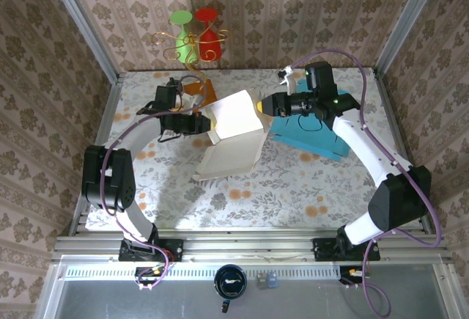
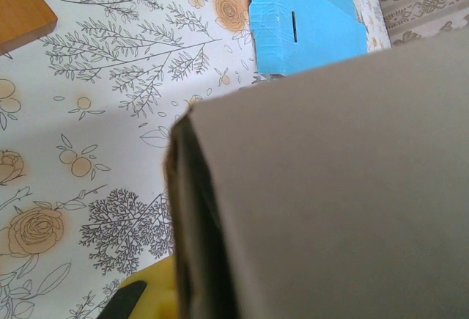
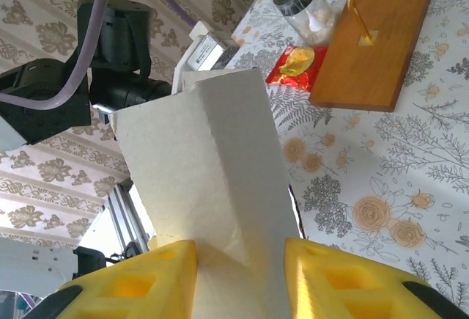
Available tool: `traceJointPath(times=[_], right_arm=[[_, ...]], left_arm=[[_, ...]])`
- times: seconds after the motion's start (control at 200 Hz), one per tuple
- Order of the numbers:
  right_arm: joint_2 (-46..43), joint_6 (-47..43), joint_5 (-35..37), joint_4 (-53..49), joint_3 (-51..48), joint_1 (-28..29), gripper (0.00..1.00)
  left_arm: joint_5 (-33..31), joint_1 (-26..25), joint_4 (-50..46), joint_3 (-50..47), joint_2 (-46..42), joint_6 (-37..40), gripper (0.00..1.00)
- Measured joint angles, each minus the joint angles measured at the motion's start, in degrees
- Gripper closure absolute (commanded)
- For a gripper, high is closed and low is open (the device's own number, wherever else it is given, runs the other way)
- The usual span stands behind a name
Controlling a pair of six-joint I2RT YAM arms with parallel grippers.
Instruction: Fold the paper box
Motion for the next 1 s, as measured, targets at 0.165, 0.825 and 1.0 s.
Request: traceJointPath(times=[0.165, 0.825, 1.0], right_arm=[[0.0, -0.96, 1.73, -0.2, 0.0, 0.28, 0.6], [0.7, -7.41, 16.06, -4.55, 2.49, 4.52, 0.57], [2.08, -9.4, 22.1, -6.12, 4.02, 6.73, 0.61]], left_arm=[[0.02, -0.04, 0.0, 0.0, 0.0, -0.02, 1.0], [-0.04, -0.42, 0.02, 0.0, -0.07, -0.02, 1.0], [-0.35, -0.42, 0.0, 0.0, -0.07, -0.02, 1.0]])
